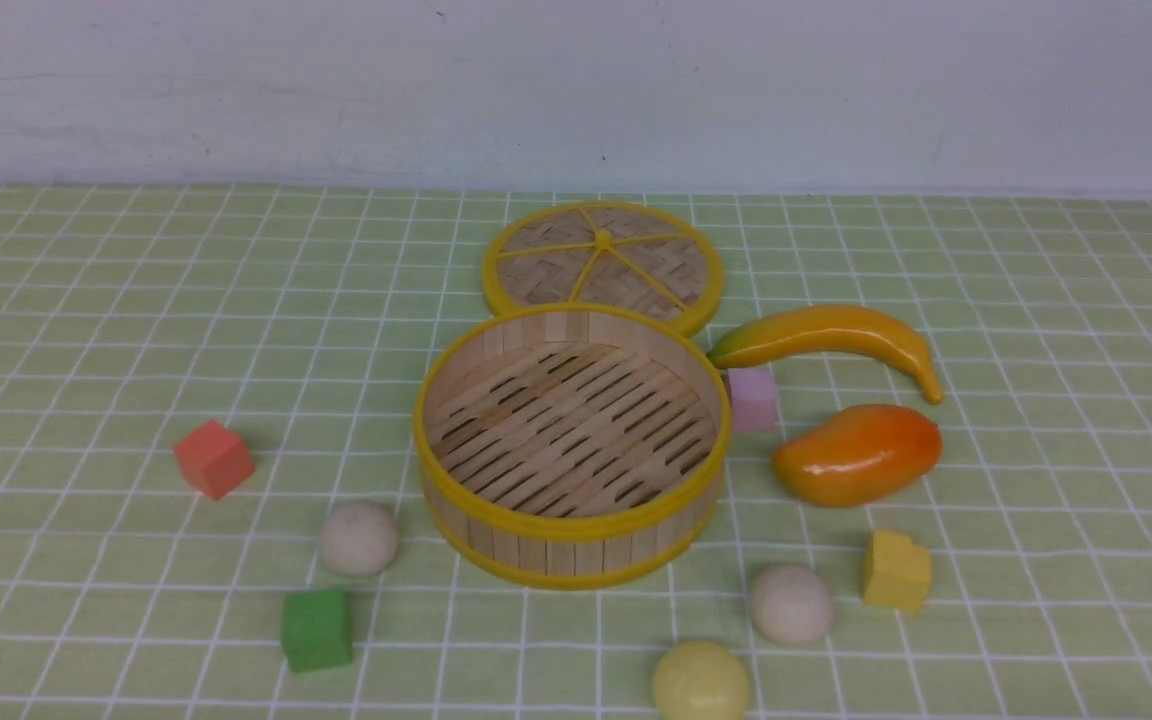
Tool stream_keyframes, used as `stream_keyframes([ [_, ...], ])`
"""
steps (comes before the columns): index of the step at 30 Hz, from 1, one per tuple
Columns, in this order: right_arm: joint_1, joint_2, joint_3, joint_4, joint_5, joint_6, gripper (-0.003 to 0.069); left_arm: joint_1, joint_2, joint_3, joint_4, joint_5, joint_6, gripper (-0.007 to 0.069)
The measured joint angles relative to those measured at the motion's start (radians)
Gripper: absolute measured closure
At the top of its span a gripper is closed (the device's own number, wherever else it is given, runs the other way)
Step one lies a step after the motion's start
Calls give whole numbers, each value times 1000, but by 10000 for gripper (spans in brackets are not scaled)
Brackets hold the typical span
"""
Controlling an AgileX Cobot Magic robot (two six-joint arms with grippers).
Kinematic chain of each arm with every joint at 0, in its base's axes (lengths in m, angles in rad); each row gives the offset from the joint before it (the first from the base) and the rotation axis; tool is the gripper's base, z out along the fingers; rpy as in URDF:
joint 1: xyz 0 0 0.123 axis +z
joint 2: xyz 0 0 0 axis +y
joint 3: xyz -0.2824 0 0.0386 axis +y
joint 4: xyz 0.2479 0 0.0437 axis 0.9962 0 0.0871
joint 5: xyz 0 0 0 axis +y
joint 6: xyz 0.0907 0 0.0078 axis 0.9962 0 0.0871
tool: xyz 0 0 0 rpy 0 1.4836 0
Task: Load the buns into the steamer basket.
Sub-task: Use the right arm to grab a steamed stuffed bun
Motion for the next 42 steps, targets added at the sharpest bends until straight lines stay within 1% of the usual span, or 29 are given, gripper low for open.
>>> stream_keyframes([
  [2,0,0,7,3,-48,0,420,0,0,0,0,0,0,386],
  [16,0,0,8,4,-624,-3,420,0,0,0,0,0,0,386],
  [17,0,0,8,1,-680,5,420,0,0,0,0,0,0,386],
  [18,0,0,8,1,-680,5,420,0,0,0,0,0,0,386],
  [19,0,0,8,0,-759,25,420,0,0,0,0,0,0,386],
  [21,0,0,-6,2,-783,57,420,0,0,0,0,0,0,386],
  [23,0,0,-88,4,-716,132,420,0,0,0,0,0,0,386],
  [26,0,34,-262,11,-509,247,420,0,0,0,0,0,0,386],
  [27,0,40,-276,11,-494,253,420,0,0,0,0,0,0,386],
  [28,0,87,-356,11,-402,286,420,0,0,0,0,0,0,386],
  [29,0,103,-396,10,-358,292,420,0,0,0,0,0,0,386],
  [30,0,164,-488,7,-261,301,420,0,0,0,0,0,0,386],
  [31,0,234,-574,3,-169,299,420,0,0,0,0,0,0,386],
  [32,0,275,-620,0,-116,293,420,0,0,0,0,0,0,386],
  [34,0,385,-718,-1,9,251,420,0,0,0,0,0,0,386],
  [35,0,408,-734,-1,32,239,420,0,0,0,0,0,0,386],
  [36,0,478,-774,0,98,202,420,0,0,0,0,0,0,386],
  [37,0,501,-784,0,116,189,420,0,0,0,0,0,0,386],
  [38,1,601,-813,10,173,132,420,0,0,0,0,0,0,386],
  [39,3,651,-818,19,190,106,420,0,0,0,0,0,0,386],
  [42,31,785,-817,56,195,45,420,0,0,0,0,0,0,386],
])
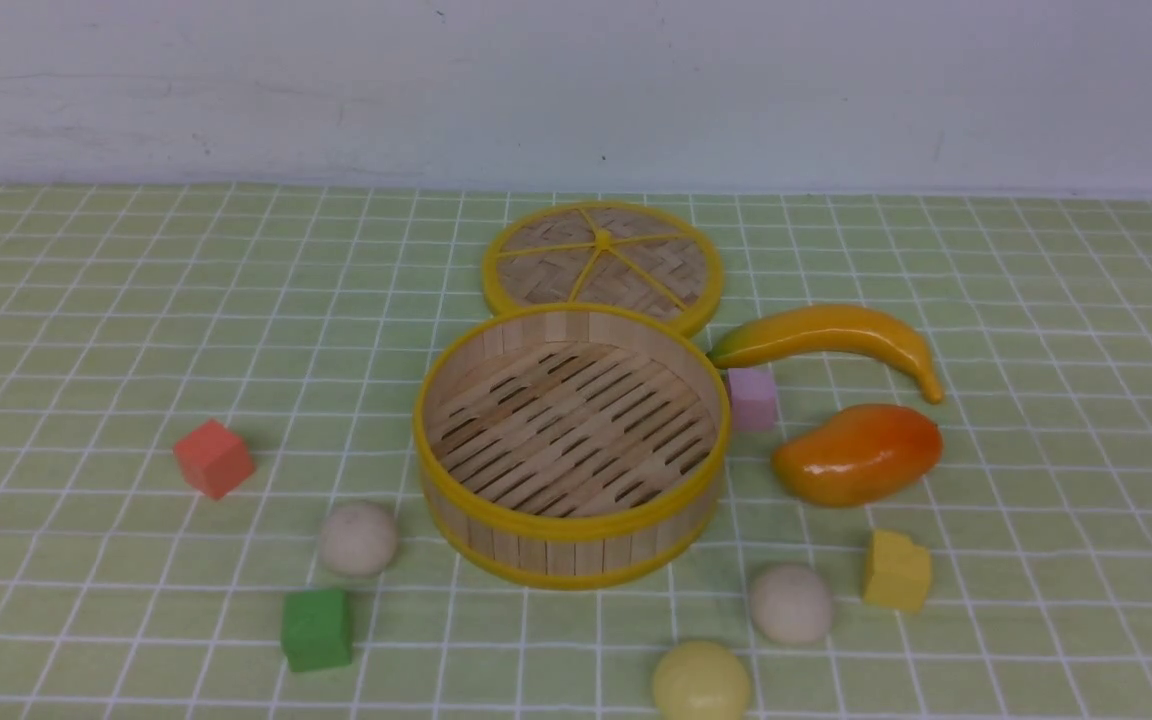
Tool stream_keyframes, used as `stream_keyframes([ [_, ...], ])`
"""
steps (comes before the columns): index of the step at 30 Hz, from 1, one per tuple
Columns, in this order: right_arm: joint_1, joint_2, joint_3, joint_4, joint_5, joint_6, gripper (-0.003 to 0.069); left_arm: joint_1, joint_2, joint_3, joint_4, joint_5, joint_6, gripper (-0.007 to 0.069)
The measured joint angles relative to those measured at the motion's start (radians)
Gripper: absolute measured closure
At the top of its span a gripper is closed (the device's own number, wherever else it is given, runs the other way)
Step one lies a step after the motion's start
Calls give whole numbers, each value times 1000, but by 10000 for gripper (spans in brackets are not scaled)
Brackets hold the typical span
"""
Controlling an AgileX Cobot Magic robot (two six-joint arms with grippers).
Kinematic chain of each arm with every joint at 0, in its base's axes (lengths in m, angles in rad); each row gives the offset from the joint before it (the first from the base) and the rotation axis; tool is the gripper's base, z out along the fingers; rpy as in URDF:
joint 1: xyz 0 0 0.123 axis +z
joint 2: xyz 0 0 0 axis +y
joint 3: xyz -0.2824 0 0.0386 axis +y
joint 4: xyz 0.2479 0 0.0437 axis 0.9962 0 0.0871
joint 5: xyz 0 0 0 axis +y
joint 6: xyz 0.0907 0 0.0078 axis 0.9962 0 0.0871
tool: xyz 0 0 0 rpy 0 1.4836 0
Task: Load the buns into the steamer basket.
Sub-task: Use the right arm to grab a steamed stuffed bun
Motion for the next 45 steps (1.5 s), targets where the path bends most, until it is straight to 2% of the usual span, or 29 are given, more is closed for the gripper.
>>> stream_keyframes([
  [1,4,0,0,3,0,-3,420,0,0,0,0,0,0,386],
  [6,175,216,-2,87,-25,-116,420,0,0,0,0,0,0,386],
  [8,210,263,-7,108,-17,-140,420,0,0,0,0,0,0,386],
  [9,269,336,-28,142,16,-181,420,0,0,0,0,0,0,386],
  [10,276,336,-28,145,16,-186,420,0,0,0,0,0,0,386],
  [14,398,511,-130,188,120,-290,420,0,0,0,0,0,0,386],
  [18,471,653,-243,199,197,-326,420,0,0,0,0,0,0,386],
  [25,488,821,-327,233,233,-329,420,0,0,0,0,0,0,386],
  [34,489,951,-331,288,153,-332,420,0,0,0,0,0,0,386],
  [45,489,1014,-336,199,102,-339,422,0,0,0,0,0,0,386],
])
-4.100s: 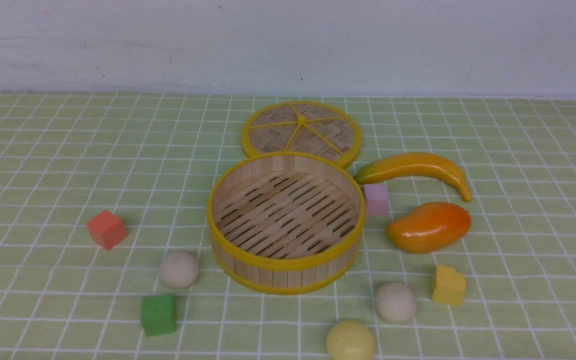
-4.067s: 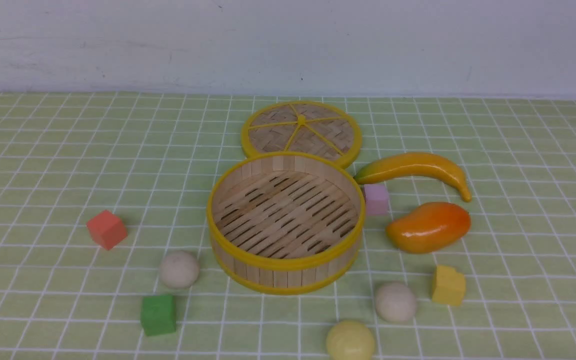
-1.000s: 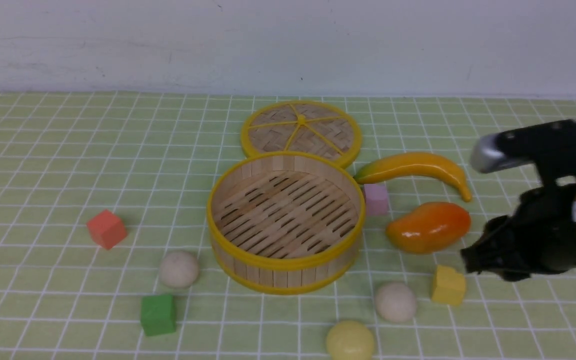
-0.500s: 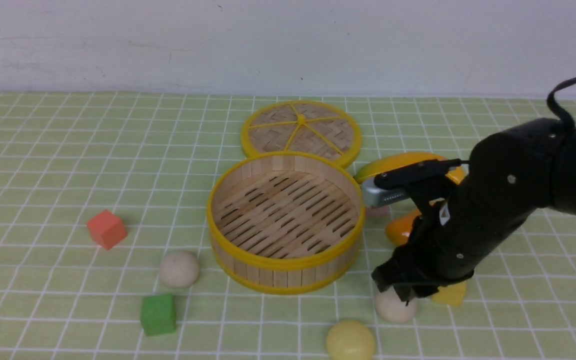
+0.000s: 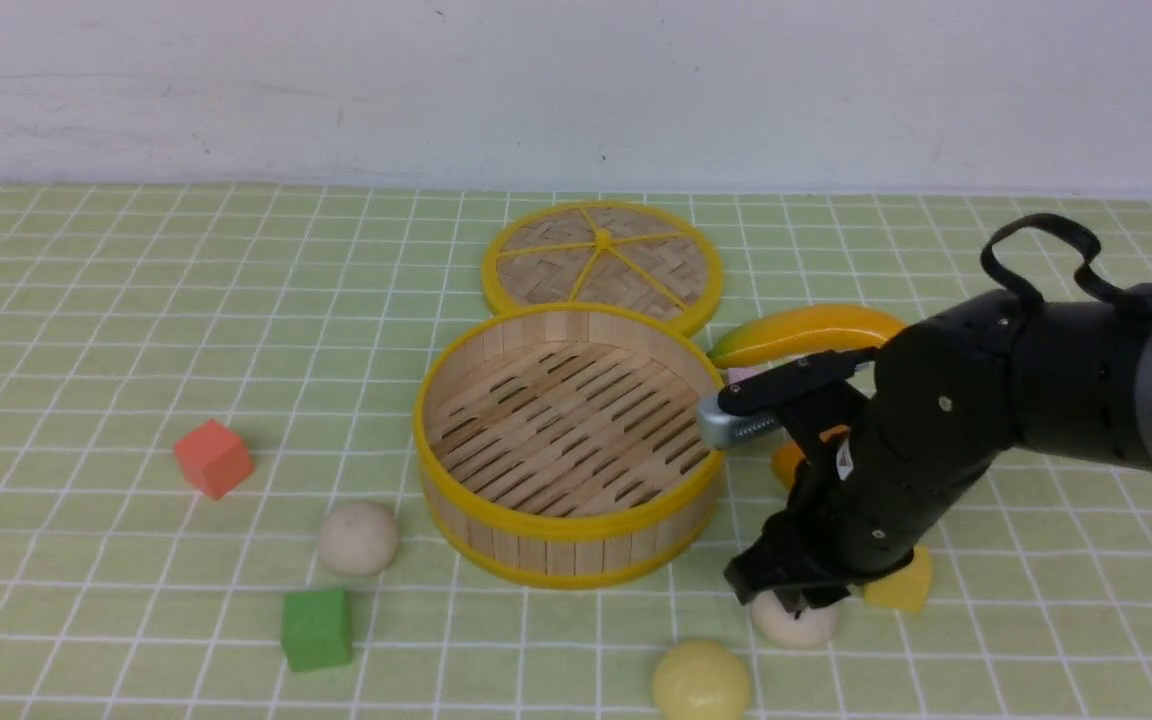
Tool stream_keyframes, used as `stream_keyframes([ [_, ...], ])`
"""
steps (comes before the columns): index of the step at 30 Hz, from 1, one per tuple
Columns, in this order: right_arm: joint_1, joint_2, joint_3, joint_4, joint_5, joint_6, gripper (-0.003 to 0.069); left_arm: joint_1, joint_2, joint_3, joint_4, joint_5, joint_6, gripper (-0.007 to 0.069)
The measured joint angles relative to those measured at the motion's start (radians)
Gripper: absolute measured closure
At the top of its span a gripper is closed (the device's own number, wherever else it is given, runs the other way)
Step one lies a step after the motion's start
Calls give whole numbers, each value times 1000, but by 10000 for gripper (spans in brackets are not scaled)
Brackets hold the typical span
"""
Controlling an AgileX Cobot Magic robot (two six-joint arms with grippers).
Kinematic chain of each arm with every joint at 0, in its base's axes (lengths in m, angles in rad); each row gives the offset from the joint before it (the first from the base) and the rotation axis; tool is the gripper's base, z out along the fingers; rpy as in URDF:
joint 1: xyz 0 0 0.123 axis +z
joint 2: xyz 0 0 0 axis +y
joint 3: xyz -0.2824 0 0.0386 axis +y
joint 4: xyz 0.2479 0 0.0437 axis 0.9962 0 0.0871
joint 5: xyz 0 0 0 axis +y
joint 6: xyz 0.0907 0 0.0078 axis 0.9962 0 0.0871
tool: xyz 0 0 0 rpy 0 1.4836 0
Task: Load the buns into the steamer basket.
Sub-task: Use the right arm to grab a steamed stuffed bun, then use the right arm to put the steamed stuffed bun into the steamer
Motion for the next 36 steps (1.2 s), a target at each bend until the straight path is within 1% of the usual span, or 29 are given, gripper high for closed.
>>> stream_keyframes([
  [2,0,0,-1,0,0,0,446,0,0,0,0,0,0,386],
  [4,0,0,-1,0,1,0,503,0,0,0,0,0,0,386],
  [5,0,0,-1,0,1,0,510,0,0,0,0,0,0,386],
  [6,0,0,-1,0,1,0,571,0,0,0,0,0,0,386],
  [7,0,0,-1,1,1,0,613,0,0,0,0,0,0,386],
  [8,0,0,-1,2,1,0,620,0,0,0,0,0,0,386],
  [10,0,0,-1,14,0,0,658,0,0,0,0,0,0,386],
  [15,0,-14,-1,22,13,-2,659,0,0,0,0,0,0,386],
  [19,0,-78,-12,26,50,-11,659,0,0,0,0,0,0,386],
  [23,0,-140,-86,51,99,-19,659,0,0,0,0,0,0,386],
  [26,0,-152,-161,88,129,-51,659,0,0,0,0,0,0,386],
  [28,0,-145,-262,138,135,-83,659,0,0,0,0,0,0,386],
  [30,0,-128,-314,168,102,-109,659,0,0,0,0,0,0,386],
  [32,0,-97,-345,187,21,-142,659,0,0,0,0,0,0,386],
  [34,0,-55,-351,190,-66,-163,659,0,0,0,0,0,0,386],
  [36,0,-32,-352,190,-104,-165,659,0,0,0,0,0,0,386],
])
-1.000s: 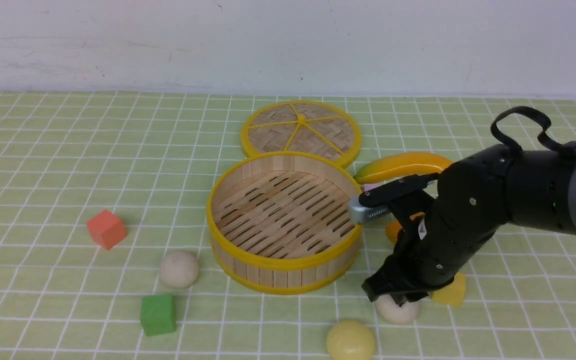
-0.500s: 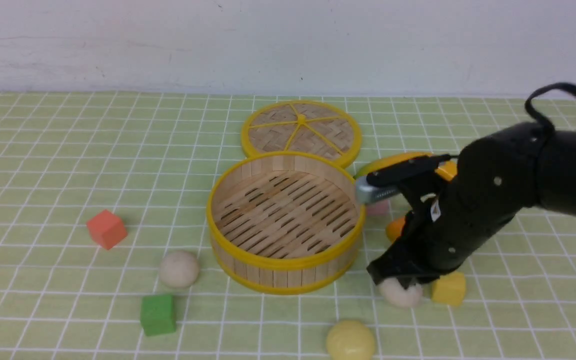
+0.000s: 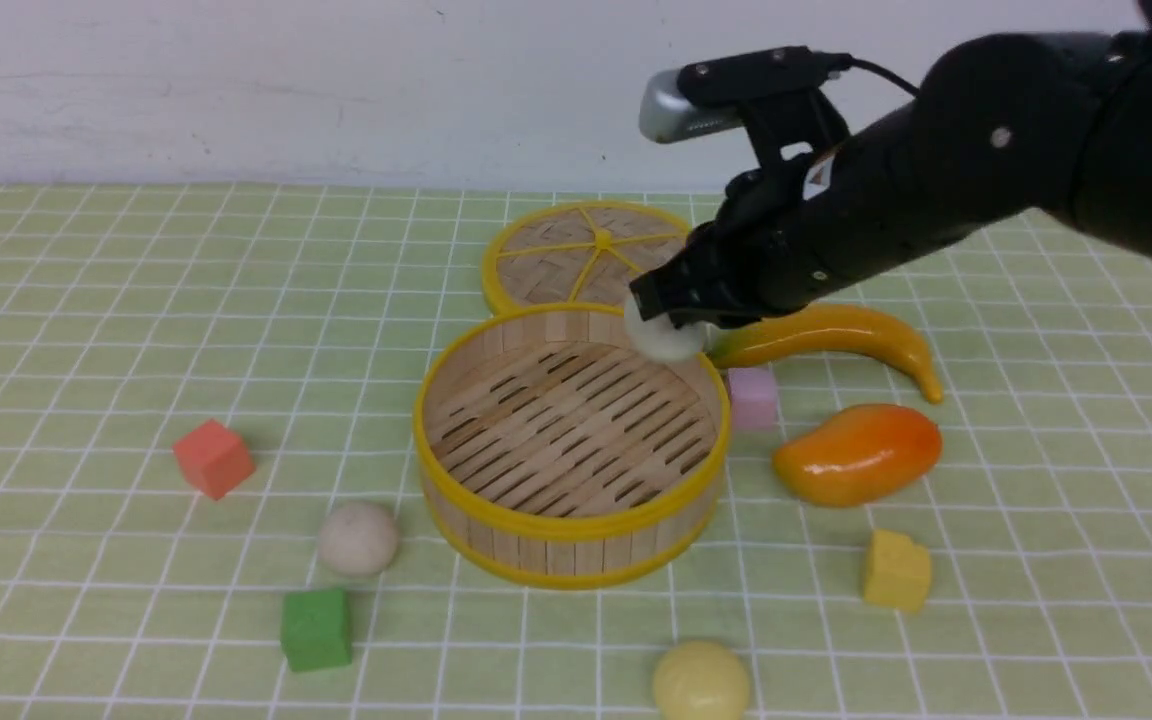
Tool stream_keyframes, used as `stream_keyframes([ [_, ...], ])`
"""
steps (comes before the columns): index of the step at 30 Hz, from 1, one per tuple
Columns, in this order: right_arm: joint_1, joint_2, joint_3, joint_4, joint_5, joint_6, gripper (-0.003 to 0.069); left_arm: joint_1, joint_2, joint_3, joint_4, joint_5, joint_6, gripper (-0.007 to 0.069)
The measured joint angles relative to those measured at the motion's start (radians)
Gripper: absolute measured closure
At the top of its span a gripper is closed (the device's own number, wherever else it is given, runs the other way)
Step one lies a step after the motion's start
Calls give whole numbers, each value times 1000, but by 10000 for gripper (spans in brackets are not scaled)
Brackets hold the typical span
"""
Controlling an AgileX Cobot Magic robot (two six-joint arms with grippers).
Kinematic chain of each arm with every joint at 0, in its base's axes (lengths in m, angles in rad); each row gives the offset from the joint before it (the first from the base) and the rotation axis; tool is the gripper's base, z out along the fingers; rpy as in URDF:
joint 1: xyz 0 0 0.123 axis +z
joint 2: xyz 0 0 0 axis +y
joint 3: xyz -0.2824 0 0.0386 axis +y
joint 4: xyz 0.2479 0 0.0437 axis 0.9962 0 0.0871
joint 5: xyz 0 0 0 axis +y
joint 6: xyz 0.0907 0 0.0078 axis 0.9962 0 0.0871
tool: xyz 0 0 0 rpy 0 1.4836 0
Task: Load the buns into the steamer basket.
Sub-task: Use the right arm to put the steamed stuffed bun into the steamer
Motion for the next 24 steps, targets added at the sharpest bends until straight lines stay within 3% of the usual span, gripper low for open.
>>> stream_keyframes([
  [6,0,144,0,-2,-152,-5,656,0,0,0,0,0,0,386],
  [15,0,233,0,-3,-166,16,585,0,0,0,0,0,0,386],
  [24,0,214,-1,-3,-145,35,315,0,0,0,0,0,0,386],
])
